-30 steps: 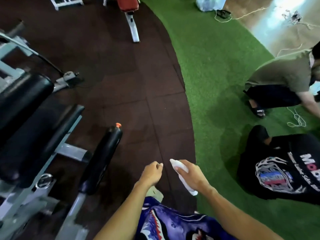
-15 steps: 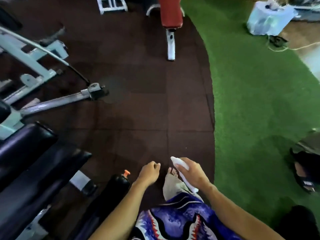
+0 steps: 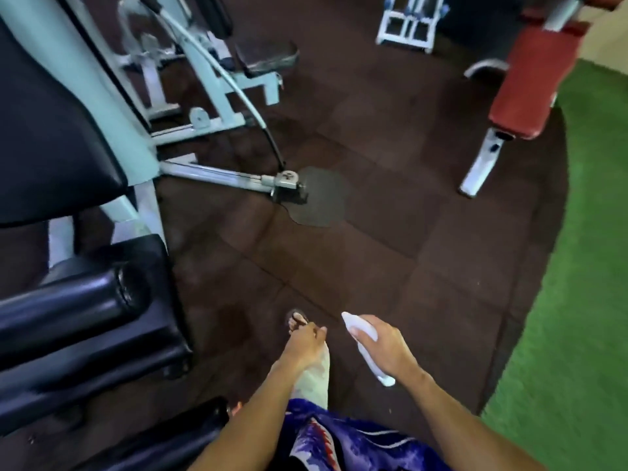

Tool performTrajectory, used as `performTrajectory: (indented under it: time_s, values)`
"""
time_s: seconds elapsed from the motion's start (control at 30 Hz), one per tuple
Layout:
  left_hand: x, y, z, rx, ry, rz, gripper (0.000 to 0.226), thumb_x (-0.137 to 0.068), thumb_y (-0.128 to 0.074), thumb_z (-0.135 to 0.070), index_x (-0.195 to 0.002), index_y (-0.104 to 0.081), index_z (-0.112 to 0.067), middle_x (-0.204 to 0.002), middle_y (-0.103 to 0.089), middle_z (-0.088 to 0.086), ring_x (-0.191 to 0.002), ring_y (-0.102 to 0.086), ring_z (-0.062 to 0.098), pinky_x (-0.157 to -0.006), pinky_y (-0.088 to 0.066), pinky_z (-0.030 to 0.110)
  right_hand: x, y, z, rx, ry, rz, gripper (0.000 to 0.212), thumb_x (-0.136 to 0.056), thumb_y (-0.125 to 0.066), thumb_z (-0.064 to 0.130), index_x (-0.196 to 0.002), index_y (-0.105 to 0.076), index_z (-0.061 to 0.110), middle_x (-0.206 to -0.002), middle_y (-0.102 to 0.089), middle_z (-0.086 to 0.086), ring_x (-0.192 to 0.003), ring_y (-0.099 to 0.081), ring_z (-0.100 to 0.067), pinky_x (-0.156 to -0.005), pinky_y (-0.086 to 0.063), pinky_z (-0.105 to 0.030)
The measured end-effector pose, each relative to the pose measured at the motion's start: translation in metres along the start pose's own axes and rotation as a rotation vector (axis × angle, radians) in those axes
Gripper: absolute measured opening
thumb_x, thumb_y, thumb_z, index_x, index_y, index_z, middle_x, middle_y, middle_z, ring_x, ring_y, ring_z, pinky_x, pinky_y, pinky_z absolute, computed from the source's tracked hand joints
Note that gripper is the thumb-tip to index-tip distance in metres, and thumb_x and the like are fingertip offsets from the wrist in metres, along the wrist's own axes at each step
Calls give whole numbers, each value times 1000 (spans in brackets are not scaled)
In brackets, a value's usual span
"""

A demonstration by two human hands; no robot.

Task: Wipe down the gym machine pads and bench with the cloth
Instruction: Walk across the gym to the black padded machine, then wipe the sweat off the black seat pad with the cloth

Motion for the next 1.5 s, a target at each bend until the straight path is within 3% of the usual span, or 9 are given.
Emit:
performTrajectory:
  time_s: [0.13, 0.3, 0.43, 0.53, 0.87, 1.1, 1.2, 1.33, 1.5]
  values:
    - [-61, 55, -13, 115, 57, -23, 41, -102, -38, -35, -119, -59, -4, -125, -63, 17, -117, -59, 31, -100, -46, 35, -91, 21, 48, 64, 65, 58, 27, -97, -58, 44, -119, -66, 32, -107, -68, 19, -100, -63, -5, -86, -46, -21]
    - [-119, 143, -22, 217, 119, -124, 40, -101, -38, -37, -116, -61, -8, -119, -67, 13, -111, -62, 27, -99, -48, 35, -198, 31, 125, 154, 159, 136, 32, -96, -59, 45, -122, -66, 28, -116, -72, 8, -107, -67, -15, -95, -52, -35]
    - [-148, 207, -12, 354, 181, -234, 37, -101, -41, -35, -112, -62, -7, -118, -67, 16, -113, -61, 30, -92, -45, 30, -267, 12, 201, 242, 257, 253, 35, -95, -60, 45, -124, -65, 27, -118, -72, 7, -109, -66, -14, -96, -51, -36]
    - [-160, 248, 16, 484, 280, -328, 37, -101, -43, -35, -113, -62, -7, -119, -67, 16, -114, -61, 30, -93, -45, 29, -313, -21, 261, 328, 362, 376, 42, -91, -56, 55, -124, -64, 30, -117, -71, 9, -108, -66, -13, -96, -53, -39]
    - [-172, 335, 125, 926, 621, -661, 35, -101, -43, -34, -112, -62, -7, -121, -67, 16, -119, -59, 33, -99, -43, 32, -400, -177, 432, 560, 660, 798, 30, -93, -64, 41, -119, -67, 27, -111, -73, 7, -105, -67, -13, -94, -52, -34]
    - [-170, 363, 170, 1197, 869, -880, 27, -99, -47, -28, -98, -64, -7, -108, -69, 18, -105, -63, 34, -93, -46, 35, -426, -273, 503, 812, 819, 1101, 28, -95, -62, 39, -119, -66, 26, -111, -73, 3, -106, -66, -16, -92, -50, -31]
    - [-158, 366, 189, 1155, 976, -1004, 23, -99, -44, -29, -96, -62, -15, -102, -69, 13, -99, -64, 33, -91, -50, 42, -429, -307, 517, 872, 832, 1174, 33, -96, -60, 37, -127, -64, 25, -117, -71, 4, -109, -64, -14, -92, -48, -26]
    - [-135, 363, 211, 857, 1235, -1046, 32, -98, -38, -38, -112, -62, -21, -111, -65, 6, -104, -61, 30, -91, -50, 45, -425, -350, 517, 820, 808, 1228, 28, -98, -60, 31, -125, -66, 29, -114, -69, 17, -109, -63, -2, -85, -42, -3]
    - [-118, 350, 250, 611, 1354, -1094, 45, -94, -29, -44, -119, -58, -21, -125, -58, 3, -116, -56, 26, -95, -47, 44, -419, -417, 502, 779, 855, 1244, 30, -97, -56, 39, -125, -64, 31, -115, -71, 8, -108, -64, -9, -98, -51, -35]
Point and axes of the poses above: each hand's wrist, its own x-axis away from the middle knuckle, its own y-axis out of the back of the hand, z = x × y, the point moved 7 cm from there along -x, towards the middle knuckle
